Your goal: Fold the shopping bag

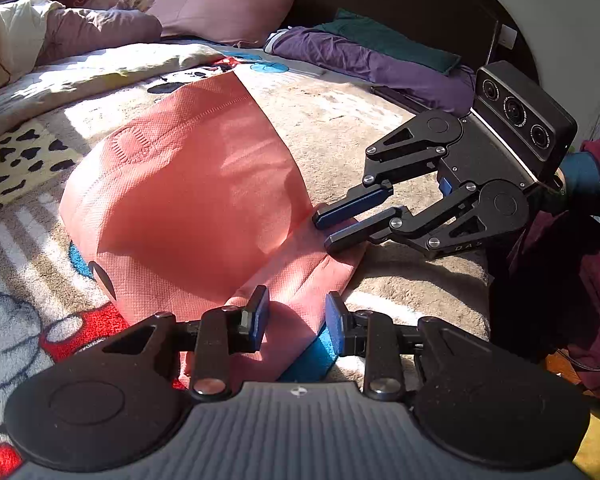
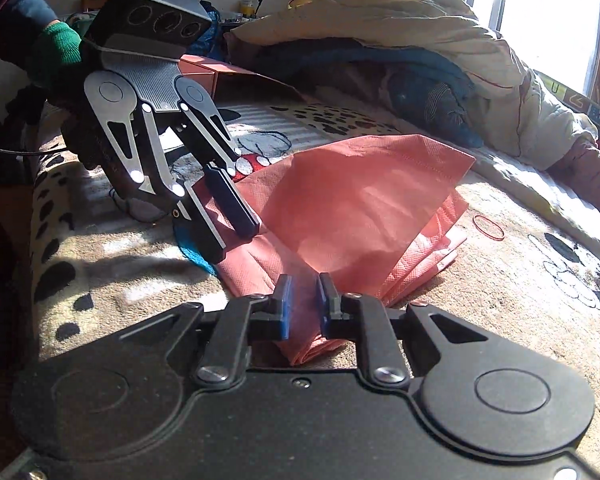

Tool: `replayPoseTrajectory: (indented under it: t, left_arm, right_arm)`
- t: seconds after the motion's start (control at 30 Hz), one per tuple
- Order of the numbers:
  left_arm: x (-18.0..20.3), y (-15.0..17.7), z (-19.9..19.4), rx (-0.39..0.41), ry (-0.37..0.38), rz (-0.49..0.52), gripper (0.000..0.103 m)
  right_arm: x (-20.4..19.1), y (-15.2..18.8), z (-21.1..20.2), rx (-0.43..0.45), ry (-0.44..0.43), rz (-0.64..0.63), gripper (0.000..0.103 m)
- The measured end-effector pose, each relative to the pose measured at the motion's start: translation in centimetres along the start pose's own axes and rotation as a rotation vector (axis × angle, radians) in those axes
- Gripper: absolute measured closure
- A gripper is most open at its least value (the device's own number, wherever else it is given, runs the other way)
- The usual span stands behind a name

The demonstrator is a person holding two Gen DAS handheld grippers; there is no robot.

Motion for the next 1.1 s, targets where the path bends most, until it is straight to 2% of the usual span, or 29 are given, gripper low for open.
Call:
replayPoseTrajectory:
  t: [0.03, 0.07, 0.13, 0.2, 0.37, 0.4, 0.47, 0.57, 0.6, 0.7, 0.77, 0.97, 1.03, 1.07, 1.1]
  left_arm:
    - [0.2, -0.2, -0.3, -0.008, 0.020, 0.019, 0.073]
    - [0.7, -0.2, -0.7, -0.019, 0.018, 0.109, 0.073]
    - [1.8, 0.1, -1.6, -0.024, -0.048, 0.358, 0.072]
    - [2.6, 0.6, -2.0, -0.035, -0.104, 0.530, 0.072]
    - [5.0, 3.6, -0.6, -0.159, -0.243, 1.032, 0.072]
    - [5.0, 3.8, -0.4, -0.157, -0.259, 1.058, 0.072]
    - [4.9, 4.1, -0.2, -0.147, -0.289, 1.096, 0.072]
    - [4.4, 4.3, 0.0, -0.116, -0.297, 1.092, 0.072]
    - [3.9, 4.1, -0.1, -0.098, -0.293, 1.004, 0.072]
    - [2.4, 3.3, -0.4, -0.045, -0.277, 0.729, 0.072]
    - [2.2, 4.0, -0.7, 0.013, -0.279, 0.704, 0.073]
    - [1.3, 3.0, -1.3, 0.019, -0.175, 0.564, 0.072]
    - [2.4, 3.1, -0.9, -0.024, -0.218, 0.702, 0.072]
    - [3.3, 3.5, -0.6, -0.048, -0.254, 0.835, 0.072]
    - [3.0, 3.2, -0.5, -0.070, -0.242, 0.811, 0.072]
  right_arm:
    - [0.1, 0.0, 0.0, -0.005, -0.009, 0.006, 0.089]
    - [0.3, 0.0, -0.1, -0.009, -0.020, 0.017, 0.089]
    - [0.7, 0.1, -0.2, -0.014, -0.046, 0.045, 0.089]
    - [1.0, 0.1, -0.2, -0.020, -0.071, 0.067, 0.089]
    - [1.8, 0.2, -0.1, -0.043, -0.140, 0.120, 0.089]
    - [1.9, 0.2, -0.1, -0.046, -0.154, 0.130, 0.090]
    - [2.3, 0.2, 0.0, -0.051, -0.183, 0.153, 0.094]
    - [3.1, 0.4, 0.1, -0.048, -0.233, 0.207, 0.100]
    - [3.4, 0.5, 0.2, -0.047, -0.249, 0.228, 0.103]
    - [3.9, 0.6, 0.5, -0.049, -0.283, 0.284, 0.103]
    - [4.1, 0.5, 0.7, -0.058, -0.290, 0.312, 0.103]
    - [4.2, 0.6, 0.6, -0.046, -0.285, 0.371, 0.103]
    - [4.5, 0.7, 0.5, -0.052, -0.294, 0.403, 0.103]
    - [4.7, 0.8, 0.4, -0.056, -0.301, 0.422, 0.103]
    - [5.0, 0.9, 0.4, -0.060, -0.310, 0.444, 0.103]
Point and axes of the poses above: each gripper's, at about its wrist camera, not at the fingertips, and z roughly the way its jaws point, x to its right, y to its underside, the point moved 10 cm from there along z, roughly the way its jaws point, and after that the axes turned 4 degrees about x, right-handed, at the moved point
